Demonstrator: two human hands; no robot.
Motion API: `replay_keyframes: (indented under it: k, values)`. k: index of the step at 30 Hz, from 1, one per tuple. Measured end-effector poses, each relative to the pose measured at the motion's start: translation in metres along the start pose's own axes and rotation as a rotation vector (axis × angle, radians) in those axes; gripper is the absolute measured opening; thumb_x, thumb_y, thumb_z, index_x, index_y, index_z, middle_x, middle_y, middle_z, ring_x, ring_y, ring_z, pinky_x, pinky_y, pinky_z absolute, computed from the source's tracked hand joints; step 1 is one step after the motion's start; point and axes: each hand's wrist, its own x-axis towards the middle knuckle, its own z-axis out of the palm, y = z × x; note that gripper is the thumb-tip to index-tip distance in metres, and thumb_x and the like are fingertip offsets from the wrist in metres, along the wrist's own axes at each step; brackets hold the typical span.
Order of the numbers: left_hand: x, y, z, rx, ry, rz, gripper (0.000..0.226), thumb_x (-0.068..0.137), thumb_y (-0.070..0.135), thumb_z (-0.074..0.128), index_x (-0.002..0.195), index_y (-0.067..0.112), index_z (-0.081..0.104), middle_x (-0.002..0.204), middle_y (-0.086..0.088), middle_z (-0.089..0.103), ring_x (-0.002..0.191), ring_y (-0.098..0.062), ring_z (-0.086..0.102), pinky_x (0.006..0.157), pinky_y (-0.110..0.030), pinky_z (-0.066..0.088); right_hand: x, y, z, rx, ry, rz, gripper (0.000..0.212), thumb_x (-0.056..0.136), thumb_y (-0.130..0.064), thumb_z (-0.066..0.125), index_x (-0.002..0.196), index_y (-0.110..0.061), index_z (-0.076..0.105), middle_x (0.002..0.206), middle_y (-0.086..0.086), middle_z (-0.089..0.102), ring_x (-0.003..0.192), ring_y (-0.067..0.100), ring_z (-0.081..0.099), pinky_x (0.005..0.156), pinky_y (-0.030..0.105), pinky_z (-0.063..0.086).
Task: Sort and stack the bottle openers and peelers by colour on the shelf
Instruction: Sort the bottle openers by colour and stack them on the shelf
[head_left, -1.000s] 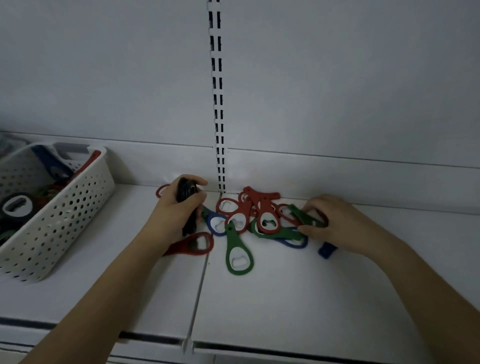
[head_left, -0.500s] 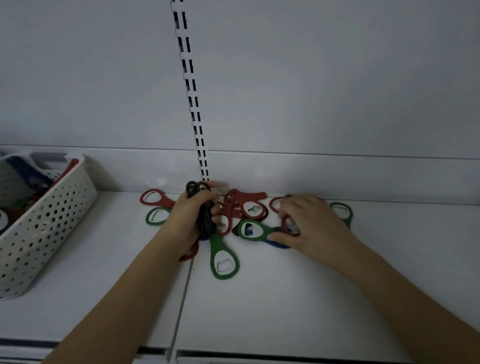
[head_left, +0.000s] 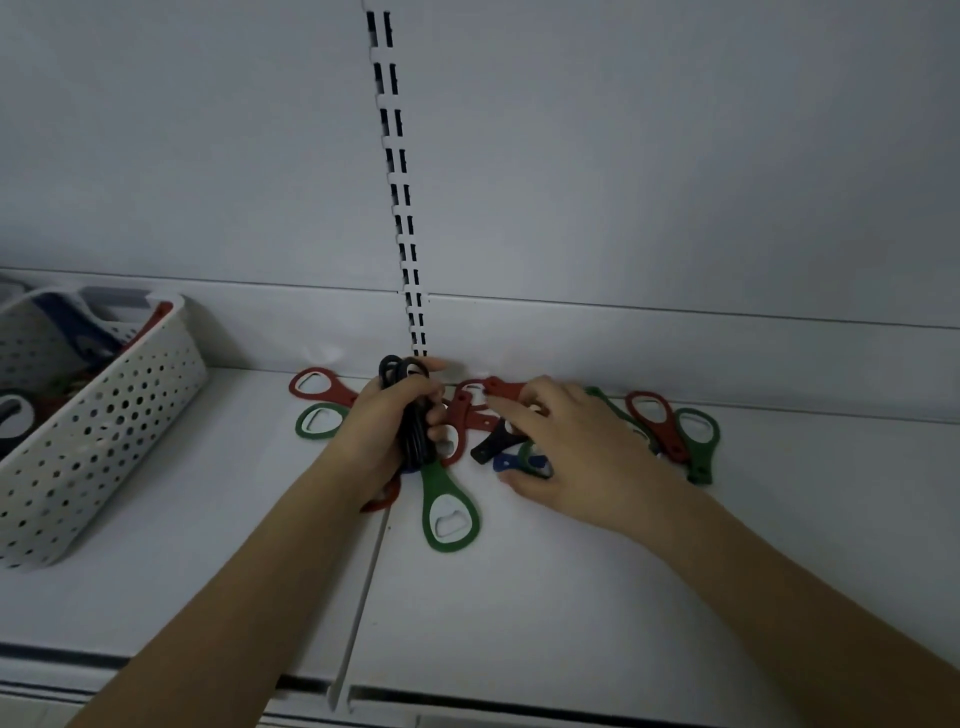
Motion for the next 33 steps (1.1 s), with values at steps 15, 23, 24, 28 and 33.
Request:
replay_keyframes:
  k: [15, 23, 24, 28, 33]
  values:
    - [-0.005, 0.006, -0.005, -0.427, -0.118, -0.109, 0.041, 0.097, 0.016, 0.052, 0.13, -0.006, 0.046, 0.109, -0.025, 0.068, 0.108, -0.037, 0.067, 0.088, -0.046, 0.058, 0.021, -0.006, -0.006, 0.063, 0.504, 0.17, 0.023, 0.095, -0.024, 0.052, 0.08, -0.011, 0.062, 0.076, -0.001, 0.055, 0.053, 0.015, 0.05, 0.044, 0.03, 0.045]
    - [-0.014, -0.002, 0.004, -0.204, -0.176, 0.0, 0.039, 0.093, 0.022, 0.052, 0.132, 0.021, 0.05, 0.105, -0.026, 0.064, 0.104, -0.041, 0.067, 0.086, -0.048, 0.058, 0.008, -0.019, -0.033, 0.796, 0.788, 0.391, 0.003, 0.09, -0.012, 0.067, 0.091, -0.009, 0.067, 0.08, -0.006, 0.072, 0.073, 0.005, 0.071, 0.067, 0.022, 0.059]
    - [-0.015, -0.004, 0.007, -0.182, -0.182, 0.001, 0.038, 0.093, 0.023, 0.052, 0.131, 0.018, 0.051, 0.107, -0.027, 0.065, 0.104, -0.04, 0.067, 0.085, -0.045, 0.058, 0.008, -0.025, -0.032, 0.82, 0.768, 0.356, 0.002, 0.089, -0.01, 0.067, 0.091, -0.009, 0.066, 0.081, -0.008, 0.072, 0.075, 0.004, 0.071, 0.069, 0.019, 0.057]
    - [-0.016, -0.007, 0.014, -0.199, -0.146, 0.017, 0.036, 0.09, 0.026, 0.056, 0.124, 0.014, 0.057, 0.101, -0.017, 0.07, 0.096, -0.029, 0.069, 0.08, -0.038, 0.06, 0.018, -0.033, -0.014, 0.705, 0.521, 0.165, 0.004, 0.09, -0.019, 0.067, 0.092, -0.016, 0.068, 0.088, -0.014, 0.07, 0.084, 0.002, 0.065, 0.076, 0.017, 0.052]
    - [-0.013, -0.001, 0.009, -0.368, -0.069, 0.047, 0.037, 0.086, 0.023, 0.061, 0.12, 0.012, 0.056, 0.116, -0.026, 0.066, 0.106, -0.032, 0.069, 0.087, -0.045, 0.059, 0.02, -0.026, 0.005, 0.528, 0.396, -0.002, 0.018, 0.092, -0.028, 0.062, 0.105, -0.018, 0.07, 0.103, -0.013, 0.055, 0.093, 0.001, 0.052, 0.081, 0.01, 0.04]
